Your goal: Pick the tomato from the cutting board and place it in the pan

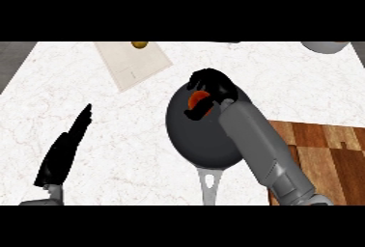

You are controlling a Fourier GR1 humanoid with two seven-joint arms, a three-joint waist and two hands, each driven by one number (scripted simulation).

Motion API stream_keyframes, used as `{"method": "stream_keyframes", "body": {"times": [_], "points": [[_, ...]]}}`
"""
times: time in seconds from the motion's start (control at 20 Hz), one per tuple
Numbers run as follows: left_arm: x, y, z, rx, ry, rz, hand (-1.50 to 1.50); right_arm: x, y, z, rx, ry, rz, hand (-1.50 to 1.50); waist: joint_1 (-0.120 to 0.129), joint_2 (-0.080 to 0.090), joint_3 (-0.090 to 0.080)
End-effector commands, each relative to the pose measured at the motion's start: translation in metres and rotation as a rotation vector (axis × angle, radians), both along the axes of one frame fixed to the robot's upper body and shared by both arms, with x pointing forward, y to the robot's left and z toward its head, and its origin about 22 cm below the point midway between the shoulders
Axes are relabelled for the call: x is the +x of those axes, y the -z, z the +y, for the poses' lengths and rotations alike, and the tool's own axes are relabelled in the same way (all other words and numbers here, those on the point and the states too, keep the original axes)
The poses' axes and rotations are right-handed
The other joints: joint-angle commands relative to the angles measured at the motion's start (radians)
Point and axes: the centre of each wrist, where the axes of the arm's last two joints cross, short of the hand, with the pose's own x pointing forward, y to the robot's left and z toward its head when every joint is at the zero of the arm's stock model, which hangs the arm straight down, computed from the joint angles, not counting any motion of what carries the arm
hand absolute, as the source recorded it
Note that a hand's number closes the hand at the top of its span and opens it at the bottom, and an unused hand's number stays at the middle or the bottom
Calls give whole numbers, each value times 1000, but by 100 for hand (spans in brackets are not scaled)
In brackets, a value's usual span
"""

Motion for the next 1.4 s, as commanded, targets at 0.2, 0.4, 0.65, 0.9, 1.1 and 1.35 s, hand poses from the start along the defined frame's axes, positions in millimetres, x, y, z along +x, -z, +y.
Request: {"method": "stream_keyframes", "body": {"times": [0.2,0.4,0.65,0.9,1.1,1.35], "points": [[10,-3,-11,-6,16,-11,0,-1,17,-3,348,88,16,-150,14,1,1],[2,2,-10,-1,7,-2,0,8,-1,0,482,171,-135,-150,6,0,1],[-5,-4,-6,7,-22,-2,0,21,-14,-8,607,350,-186,-150,-24,-7,0],[-18,6,6,-4,-49,25,0,28,-6,-62,685,512,-227,-150,-44,-11,0],[-11,8,14,7,-76,12,0,24,-2,-128,701,503,-284,-150,-69,-16,0],[-14,13,11,18,-74,-1,0,4,5,-226,679,479,-347,-150,-67,-14,0]]}}
